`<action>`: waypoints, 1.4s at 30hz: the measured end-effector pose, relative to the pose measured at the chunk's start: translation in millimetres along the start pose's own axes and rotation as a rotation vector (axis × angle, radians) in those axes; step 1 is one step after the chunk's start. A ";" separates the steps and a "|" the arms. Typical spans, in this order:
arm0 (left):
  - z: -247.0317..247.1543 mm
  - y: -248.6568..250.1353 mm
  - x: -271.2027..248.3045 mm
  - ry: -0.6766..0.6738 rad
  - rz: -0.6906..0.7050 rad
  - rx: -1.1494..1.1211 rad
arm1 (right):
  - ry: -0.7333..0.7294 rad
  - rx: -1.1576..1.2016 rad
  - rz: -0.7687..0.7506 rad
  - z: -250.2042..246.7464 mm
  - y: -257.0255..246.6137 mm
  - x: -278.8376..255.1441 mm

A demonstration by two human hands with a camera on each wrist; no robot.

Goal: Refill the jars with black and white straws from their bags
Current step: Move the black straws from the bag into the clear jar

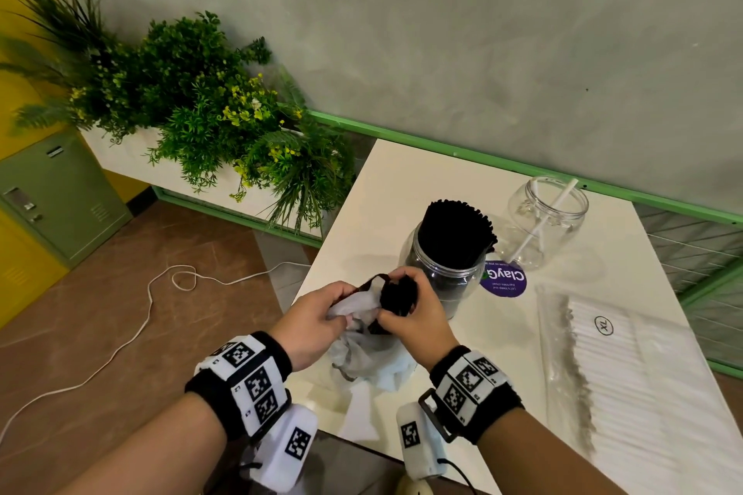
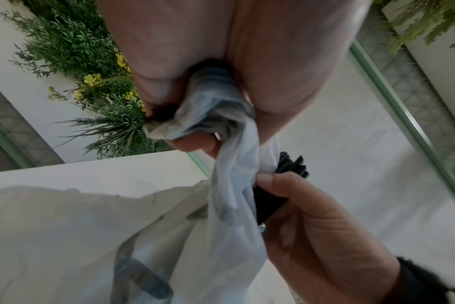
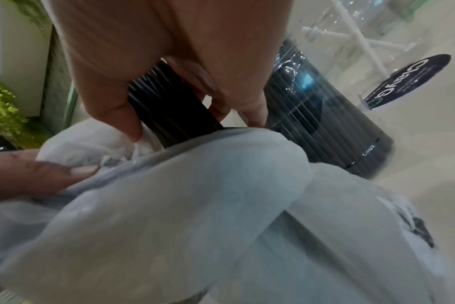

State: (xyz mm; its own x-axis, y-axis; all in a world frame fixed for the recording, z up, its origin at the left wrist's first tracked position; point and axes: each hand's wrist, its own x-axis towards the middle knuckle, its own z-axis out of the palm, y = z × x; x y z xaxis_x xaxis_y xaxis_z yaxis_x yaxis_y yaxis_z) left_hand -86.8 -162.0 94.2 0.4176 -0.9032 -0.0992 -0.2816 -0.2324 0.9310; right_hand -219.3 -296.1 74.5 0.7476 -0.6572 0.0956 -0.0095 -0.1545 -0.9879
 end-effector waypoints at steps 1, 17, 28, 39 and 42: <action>0.2 -0.1 0.6 0.008 0.004 -0.006 | 0.012 0.021 0.003 -1.4 0.0 -0.1; 9.7 0.4 0.0 -0.003 -0.028 0.010 | 0.024 -0.015 -0.015 -3.1 0.3 -6.7; 12.4 -1.6 1.7 0.079 -0.042 0.017 | 0.050 0.057 -0.059 -18.6 -8.8 -18.3; 20.9 6.5 10.9 0.103 -0.104 -0.208 | -0.195 -0.093 -0.072 -34.1 -5.0 -35.8; 23.7 10.2 12.4 0.083 -0.123 -0.227 | -0.236 -0.259 -0.081 -32.8 -1.8 -36.7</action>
State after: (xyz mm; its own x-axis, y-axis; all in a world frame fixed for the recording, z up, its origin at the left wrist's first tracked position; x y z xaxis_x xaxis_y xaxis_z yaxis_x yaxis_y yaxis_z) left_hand -105.0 -184.1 94.1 0.5084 -0.8385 -0.1961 -0.0273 -0.2433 0.9696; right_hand -268.5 -295.9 76.7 0.8852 -0.4515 0.1120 -0.0892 -0.4010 -0.9117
